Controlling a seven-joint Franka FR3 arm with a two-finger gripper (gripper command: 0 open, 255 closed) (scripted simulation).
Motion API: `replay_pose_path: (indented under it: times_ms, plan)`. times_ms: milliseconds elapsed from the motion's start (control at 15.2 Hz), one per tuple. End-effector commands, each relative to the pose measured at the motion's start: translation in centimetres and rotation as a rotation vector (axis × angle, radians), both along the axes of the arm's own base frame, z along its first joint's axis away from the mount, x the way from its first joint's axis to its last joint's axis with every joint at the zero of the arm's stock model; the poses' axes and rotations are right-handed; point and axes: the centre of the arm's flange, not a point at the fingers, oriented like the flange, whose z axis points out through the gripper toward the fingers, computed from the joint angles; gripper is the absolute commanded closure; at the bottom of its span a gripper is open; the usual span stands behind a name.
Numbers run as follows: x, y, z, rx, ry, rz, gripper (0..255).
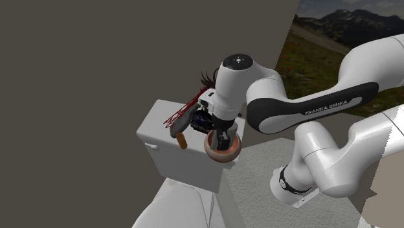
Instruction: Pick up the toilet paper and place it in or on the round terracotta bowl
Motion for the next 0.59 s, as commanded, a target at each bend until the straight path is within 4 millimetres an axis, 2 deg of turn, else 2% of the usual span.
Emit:
replay_pose_path:
  times_ms: [0,264,528]
  plan:
    - [0.0,0.0,0.0,0.0,0.0,0.0,0]
    - [-0.4,0.0,5.0,0.0,0.0,0.0,0]
    - [-0.4,0.0,5.0,0.0,0.0,0.0,0]
